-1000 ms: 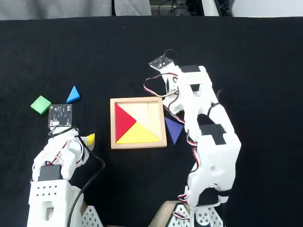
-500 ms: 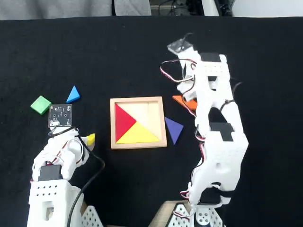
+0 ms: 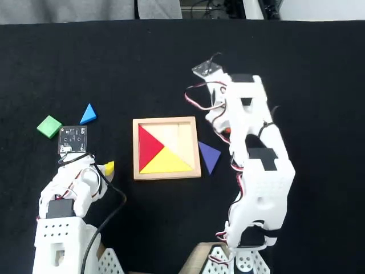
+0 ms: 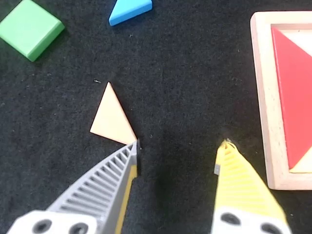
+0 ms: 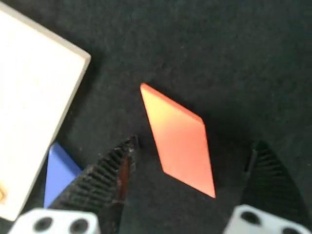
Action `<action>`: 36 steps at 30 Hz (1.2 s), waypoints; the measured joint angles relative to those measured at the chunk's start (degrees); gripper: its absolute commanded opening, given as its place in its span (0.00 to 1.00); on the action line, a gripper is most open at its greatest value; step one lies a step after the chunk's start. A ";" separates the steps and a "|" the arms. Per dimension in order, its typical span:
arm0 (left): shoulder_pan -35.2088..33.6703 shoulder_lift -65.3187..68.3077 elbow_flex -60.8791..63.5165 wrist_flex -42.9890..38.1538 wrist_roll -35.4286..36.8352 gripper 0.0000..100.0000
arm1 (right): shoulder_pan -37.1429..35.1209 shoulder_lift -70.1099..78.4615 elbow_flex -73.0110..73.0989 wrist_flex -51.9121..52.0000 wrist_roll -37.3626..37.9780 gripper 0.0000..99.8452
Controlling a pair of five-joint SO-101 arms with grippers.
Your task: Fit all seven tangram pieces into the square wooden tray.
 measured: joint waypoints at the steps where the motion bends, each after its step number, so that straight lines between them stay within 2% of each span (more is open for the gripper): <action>1: 0.00 0.00 0.00 0.00 0.00 0.26 | -0.18 0.00 0.18 -0.62 0.00 0.29; 12: 0.00 0.00 0.00 0.00 0.00 0.26 | 0.00 0.00 0.18 -4.04 0.00 0.01; 18: 0.00 0.00 0.00 0.00 0.00 0.26 | 0.09 0.00 -0.35 -2.20 -0.35 0.03; 24: 0.00 0.00 0.00 0.00 0.00 0.26 | 1.85 -1.58 -7.03 10.81 -4.92 0.03; 30: 0.00 0.00 0.00 0.00 0.00 0.26 | 1.85 -14.42 -11.78 24.18 -8.70 0.03; 36: 0.00 0.00 0.00 0.00 0.00 0.26 | -3.87 -29.10 -10.55 28.13 -17.93 0.03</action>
